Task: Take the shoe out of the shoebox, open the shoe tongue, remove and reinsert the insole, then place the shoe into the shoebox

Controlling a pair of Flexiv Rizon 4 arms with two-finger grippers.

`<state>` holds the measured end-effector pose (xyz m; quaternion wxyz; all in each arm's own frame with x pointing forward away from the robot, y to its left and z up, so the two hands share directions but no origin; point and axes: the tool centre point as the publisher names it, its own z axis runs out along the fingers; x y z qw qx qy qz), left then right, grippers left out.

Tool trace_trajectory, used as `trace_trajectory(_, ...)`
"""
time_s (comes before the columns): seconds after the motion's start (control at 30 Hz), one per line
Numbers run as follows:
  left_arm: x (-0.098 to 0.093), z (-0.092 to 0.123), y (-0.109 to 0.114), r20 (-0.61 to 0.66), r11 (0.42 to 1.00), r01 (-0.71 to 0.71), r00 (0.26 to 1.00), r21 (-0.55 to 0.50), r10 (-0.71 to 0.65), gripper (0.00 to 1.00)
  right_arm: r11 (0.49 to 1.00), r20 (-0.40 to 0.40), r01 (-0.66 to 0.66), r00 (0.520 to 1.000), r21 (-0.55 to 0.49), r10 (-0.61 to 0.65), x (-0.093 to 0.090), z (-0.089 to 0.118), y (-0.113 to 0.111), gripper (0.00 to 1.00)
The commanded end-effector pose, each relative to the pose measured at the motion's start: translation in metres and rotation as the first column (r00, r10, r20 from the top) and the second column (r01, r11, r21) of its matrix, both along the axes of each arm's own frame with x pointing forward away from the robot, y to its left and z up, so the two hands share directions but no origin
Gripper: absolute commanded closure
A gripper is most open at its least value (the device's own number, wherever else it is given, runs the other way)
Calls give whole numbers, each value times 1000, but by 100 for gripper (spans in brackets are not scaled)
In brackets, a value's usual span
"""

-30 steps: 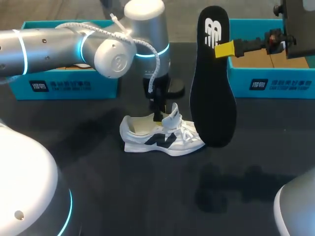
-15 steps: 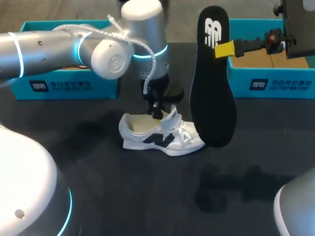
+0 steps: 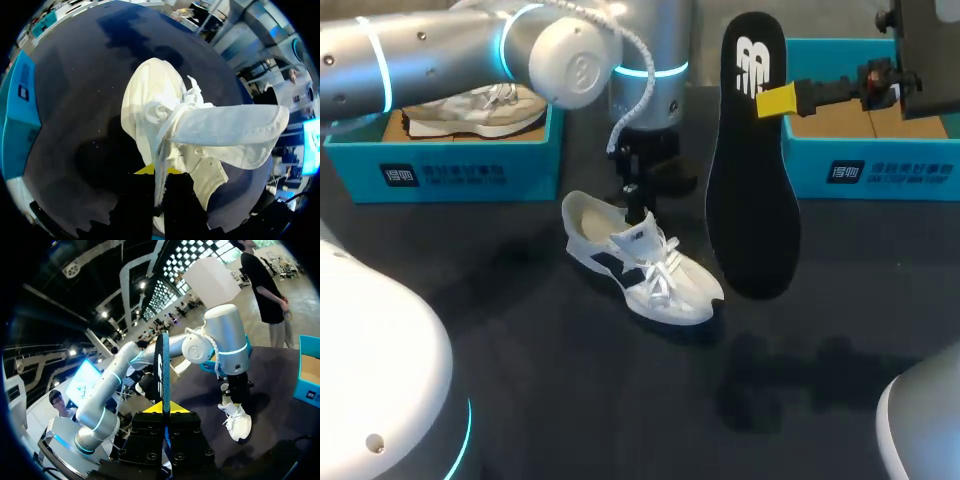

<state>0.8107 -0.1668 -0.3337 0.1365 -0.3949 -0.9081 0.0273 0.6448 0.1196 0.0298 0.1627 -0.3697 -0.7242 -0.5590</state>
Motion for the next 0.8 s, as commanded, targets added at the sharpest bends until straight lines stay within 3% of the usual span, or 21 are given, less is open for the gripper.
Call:
trace_trajectory(0.03, 8, 3, -5, -151, 917, 396, 910, 47, -386, 100, 1000, -3, -2, 1000, -3, 2, 3, 0, 3, 100)
trace_trajectory(0.1, 8, 3, -5, -184, 862, 506, 852, 41, -491, 100, 1000, -3, -2, 1000, -3, 2, 3, 0, 3, 100)
trace_trajectory(0.37, 16, 7, -9, -206, 753, 658, 740, 22, -640, 100, 1000, -3, -2, 1000, -3, 2, 3, 0, 3, 100)
trace_trajectory(0.67, 11, 1, -29, -196, 668, 744, 658, 25, -727, 100, 1000, -3, -2, 1000, -3, 2, 3, 0, 3, 100)
trace_trajectory(0.8, 9, -3, -38, -195, 663, 747, 658, 47, -727, 100, 1000, -3, -2, 1000, -3, 2, 3, 0, 3, 100)
